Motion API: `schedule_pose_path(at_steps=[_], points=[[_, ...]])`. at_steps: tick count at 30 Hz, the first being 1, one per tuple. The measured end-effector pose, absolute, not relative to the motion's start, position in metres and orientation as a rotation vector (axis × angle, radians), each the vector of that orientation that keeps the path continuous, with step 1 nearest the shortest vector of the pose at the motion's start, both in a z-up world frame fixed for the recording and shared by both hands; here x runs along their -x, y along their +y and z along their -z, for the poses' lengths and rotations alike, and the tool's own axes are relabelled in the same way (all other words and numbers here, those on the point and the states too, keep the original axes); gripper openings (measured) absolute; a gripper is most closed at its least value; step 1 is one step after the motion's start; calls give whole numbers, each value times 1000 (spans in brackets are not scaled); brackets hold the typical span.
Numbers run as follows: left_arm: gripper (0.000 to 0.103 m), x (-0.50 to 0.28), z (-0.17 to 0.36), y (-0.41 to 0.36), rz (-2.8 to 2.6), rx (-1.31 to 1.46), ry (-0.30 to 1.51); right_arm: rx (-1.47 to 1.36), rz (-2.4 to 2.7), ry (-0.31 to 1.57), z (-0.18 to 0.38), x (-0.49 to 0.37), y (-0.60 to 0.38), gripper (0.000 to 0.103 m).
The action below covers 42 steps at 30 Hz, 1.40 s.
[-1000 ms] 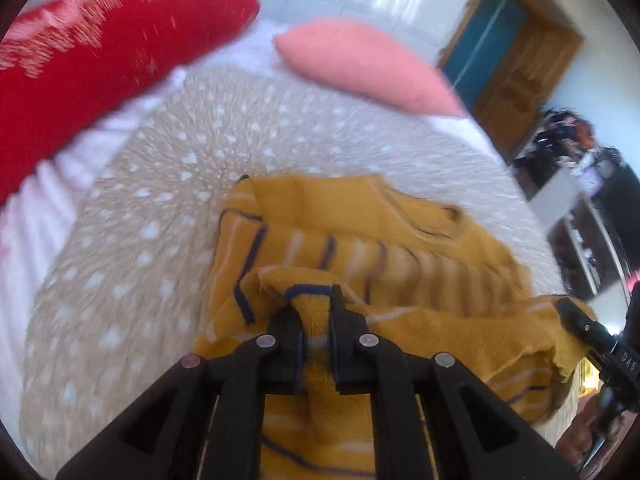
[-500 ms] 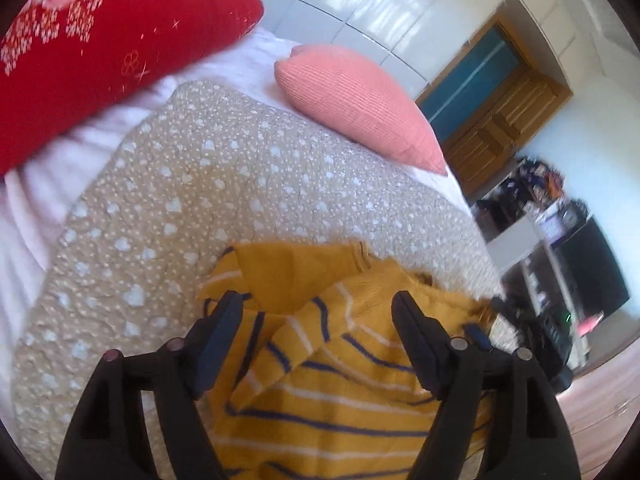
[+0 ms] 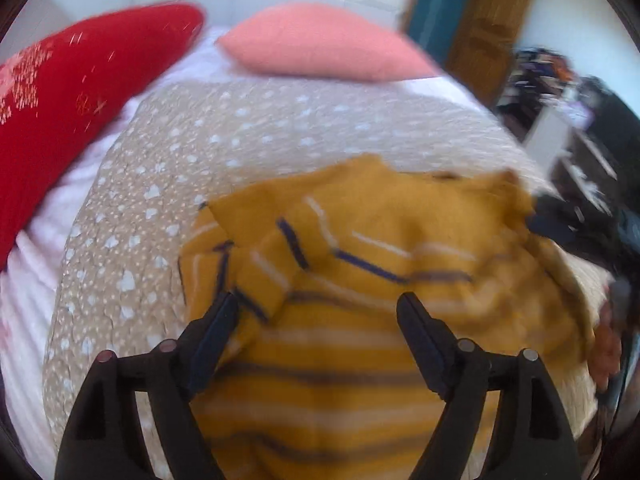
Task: Fold small clothes
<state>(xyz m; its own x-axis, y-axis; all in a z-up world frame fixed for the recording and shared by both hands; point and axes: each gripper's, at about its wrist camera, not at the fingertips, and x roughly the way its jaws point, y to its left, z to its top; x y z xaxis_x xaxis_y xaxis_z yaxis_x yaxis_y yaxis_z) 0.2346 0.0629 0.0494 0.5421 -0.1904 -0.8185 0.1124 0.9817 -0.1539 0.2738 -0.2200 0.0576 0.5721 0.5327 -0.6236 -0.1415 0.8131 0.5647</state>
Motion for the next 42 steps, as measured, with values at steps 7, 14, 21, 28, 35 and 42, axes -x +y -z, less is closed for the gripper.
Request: schedule_pose_path(at_steps=[7, 14, 21, 28, 35, 42], points=[[81, -303, -28, 137, -93, 343, 1059, -517, -242, 938, -17, -316, -243, 70], [81, -257, -47, 180, -24, 415, 997, -546, -277, 845, -54, -284, -268, 70], [84, -174, -48, 162, 129, 346, 971, -454, -443, 848, -70, -181, -265, 70], [83, -154, -17, 133, 59, 150, 1019, -494, -325, 943, -8, -156, -298, 14], [83, -128, -55, 154, -11, 158, 878, -484, -83, 801, -43, -132, -343, 60], [83, -95, -32, 129, 12, 160, 850, -491, -268, 813, -65, -126, -299, 61]])
